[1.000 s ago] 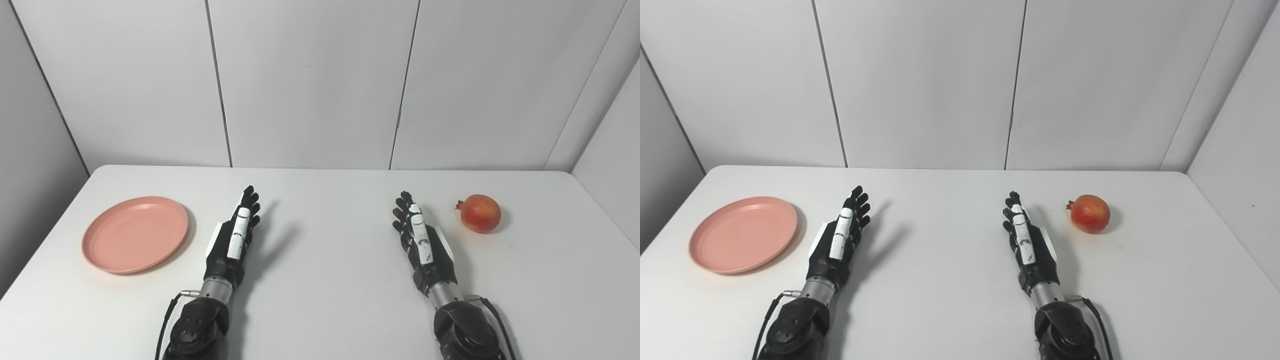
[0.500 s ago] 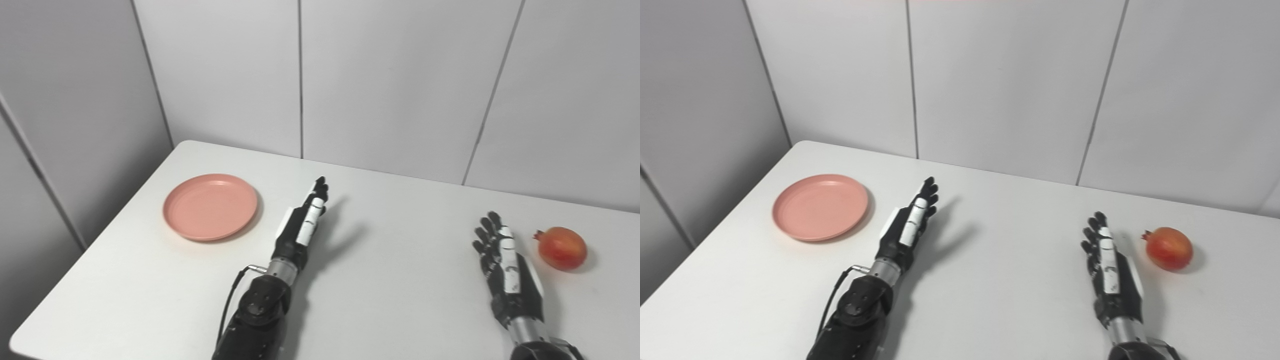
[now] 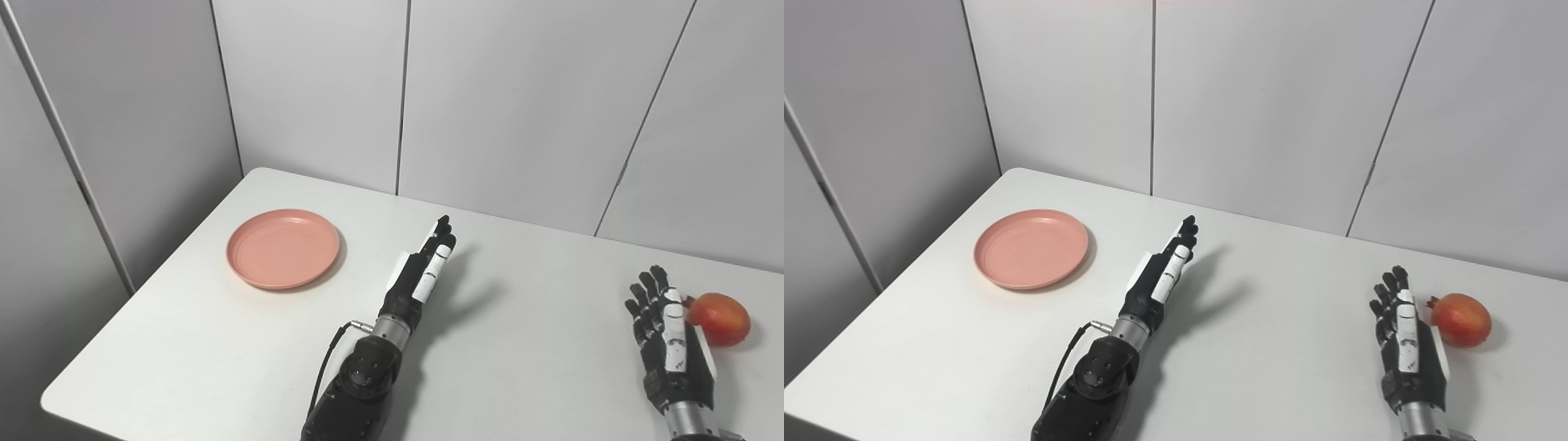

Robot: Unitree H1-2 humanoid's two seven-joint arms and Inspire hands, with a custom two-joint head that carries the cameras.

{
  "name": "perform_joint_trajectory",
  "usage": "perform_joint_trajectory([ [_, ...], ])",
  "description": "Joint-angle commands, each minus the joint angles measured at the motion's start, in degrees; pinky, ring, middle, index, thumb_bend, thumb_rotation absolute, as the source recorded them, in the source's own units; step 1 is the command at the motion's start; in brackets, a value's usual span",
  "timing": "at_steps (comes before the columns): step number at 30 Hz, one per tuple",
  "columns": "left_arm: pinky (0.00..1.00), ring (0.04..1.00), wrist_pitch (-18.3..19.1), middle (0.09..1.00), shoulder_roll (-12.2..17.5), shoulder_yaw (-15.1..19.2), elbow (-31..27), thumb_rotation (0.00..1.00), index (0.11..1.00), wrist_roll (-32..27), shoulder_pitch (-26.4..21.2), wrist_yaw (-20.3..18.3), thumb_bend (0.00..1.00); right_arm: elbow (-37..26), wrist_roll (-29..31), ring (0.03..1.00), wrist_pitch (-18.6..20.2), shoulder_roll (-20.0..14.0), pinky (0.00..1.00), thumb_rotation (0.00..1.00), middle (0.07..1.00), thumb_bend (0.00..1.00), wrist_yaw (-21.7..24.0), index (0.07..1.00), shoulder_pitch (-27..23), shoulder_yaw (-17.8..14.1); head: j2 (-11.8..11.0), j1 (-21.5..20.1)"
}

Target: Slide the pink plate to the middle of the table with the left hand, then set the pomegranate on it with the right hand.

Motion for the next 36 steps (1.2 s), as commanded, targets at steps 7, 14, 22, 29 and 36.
perform_joint_trajectory([
  [7,0.99,1.0,-1.36,1.0,-0.34,0.06,1.87,1.0,1.0,-0.12,0.85,0.44,0.55,0.81,-0.44,1.0,-3.18,-0.7,1.0,0.97,1.0,0.68,0.95,1.0,0.36,0.21,-0.35,-0.7],
  [14,1.0,1.0,-1.98,1.0,-0.19,0.2,2.63,1.0,1.0,-0.3,0.68,0.43,0.55,0.42,-1.08,1.0,-2.88,-0.46,1.0,0.99,1.0,0.65,0.42,1.0,0.36,0.34,-0.6,-0.78],
  [22,1.0,1.0,-2.62,1.0,-0.15,0.4,2.96,1.0,1.0,-0.82,0.64,0.14,0.55,0.71,-1.03,1.0,-3.25,-0.15,1.0,0.98,1.0,0.64,0.32,1.0,0.22,0.21,-0.71,-0.76],
  [29,0.99,1.0,-2.44,1.0,-0.18,0.12,3.13,1.0,1.0,-0.35,0.56,0.16,0.54,0.89,-1.06,1.0,-3.15,-0.19,1.0,0.99,1.0,0.64,0.37,1.0,0.18,0.24,-0.74,-0.88],
  [36,1.0,1.0,-1.45,1.0,-0.44,0.27,2.55,1.0,1.0,-0.86,0.83,-0.1,0.55,0.87,-0.94,1.0,-2.96,-0.25,1.0,0.98,1.0,0.64,0.43,1.0,0.28,0.2,-0.84,-0.74],
])
